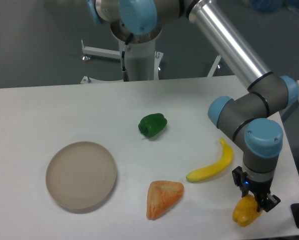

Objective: Place the yellow pepper on the plate
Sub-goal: 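Lift the grasped yellow pepper and carry it toward the beige plate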

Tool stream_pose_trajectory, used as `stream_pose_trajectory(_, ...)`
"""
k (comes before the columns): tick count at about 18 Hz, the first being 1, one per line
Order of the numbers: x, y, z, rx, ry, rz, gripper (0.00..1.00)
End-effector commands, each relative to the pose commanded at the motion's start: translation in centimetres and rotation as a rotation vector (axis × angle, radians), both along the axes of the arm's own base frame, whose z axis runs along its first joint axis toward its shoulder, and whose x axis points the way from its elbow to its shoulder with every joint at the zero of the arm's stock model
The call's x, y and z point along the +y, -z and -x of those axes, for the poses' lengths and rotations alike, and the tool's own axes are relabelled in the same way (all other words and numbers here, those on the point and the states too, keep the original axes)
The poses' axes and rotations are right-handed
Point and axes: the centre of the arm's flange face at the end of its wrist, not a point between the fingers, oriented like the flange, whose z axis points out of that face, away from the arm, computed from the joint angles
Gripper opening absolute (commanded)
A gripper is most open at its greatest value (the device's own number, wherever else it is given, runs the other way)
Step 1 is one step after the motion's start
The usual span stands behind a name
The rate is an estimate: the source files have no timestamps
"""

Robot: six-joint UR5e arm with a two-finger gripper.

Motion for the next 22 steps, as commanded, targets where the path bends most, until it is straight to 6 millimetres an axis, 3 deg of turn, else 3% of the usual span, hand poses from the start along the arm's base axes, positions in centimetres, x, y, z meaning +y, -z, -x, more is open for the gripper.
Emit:
stream_pose_trajectory(5, 0.2, -1.4, -1.0, 0.008, -0.026, -0.009, 0.46)
stream_pose_trajectory(7, 0.8, -2.3, -2.9, -0.003, -0.044, -0.017, 0.46)
stream_pose_trajectory(10, -0.4, -3.8, -5.9, -0.024, -0.051, -0.004, 0.46)
stream_pose_trajectory(13, -1.4, -5.1, -10.3, -0.055, -0.080, 0.006, 0.46)
stream_pose_trajectory(16, -1.6, -6.1, -16.1, -0.113, -0.146, 0.037, 0.46)
stream_pose_trajectory(22, -1.8, -5.7, -28.6, -0.199, -0.276, 0.109, 0.46)
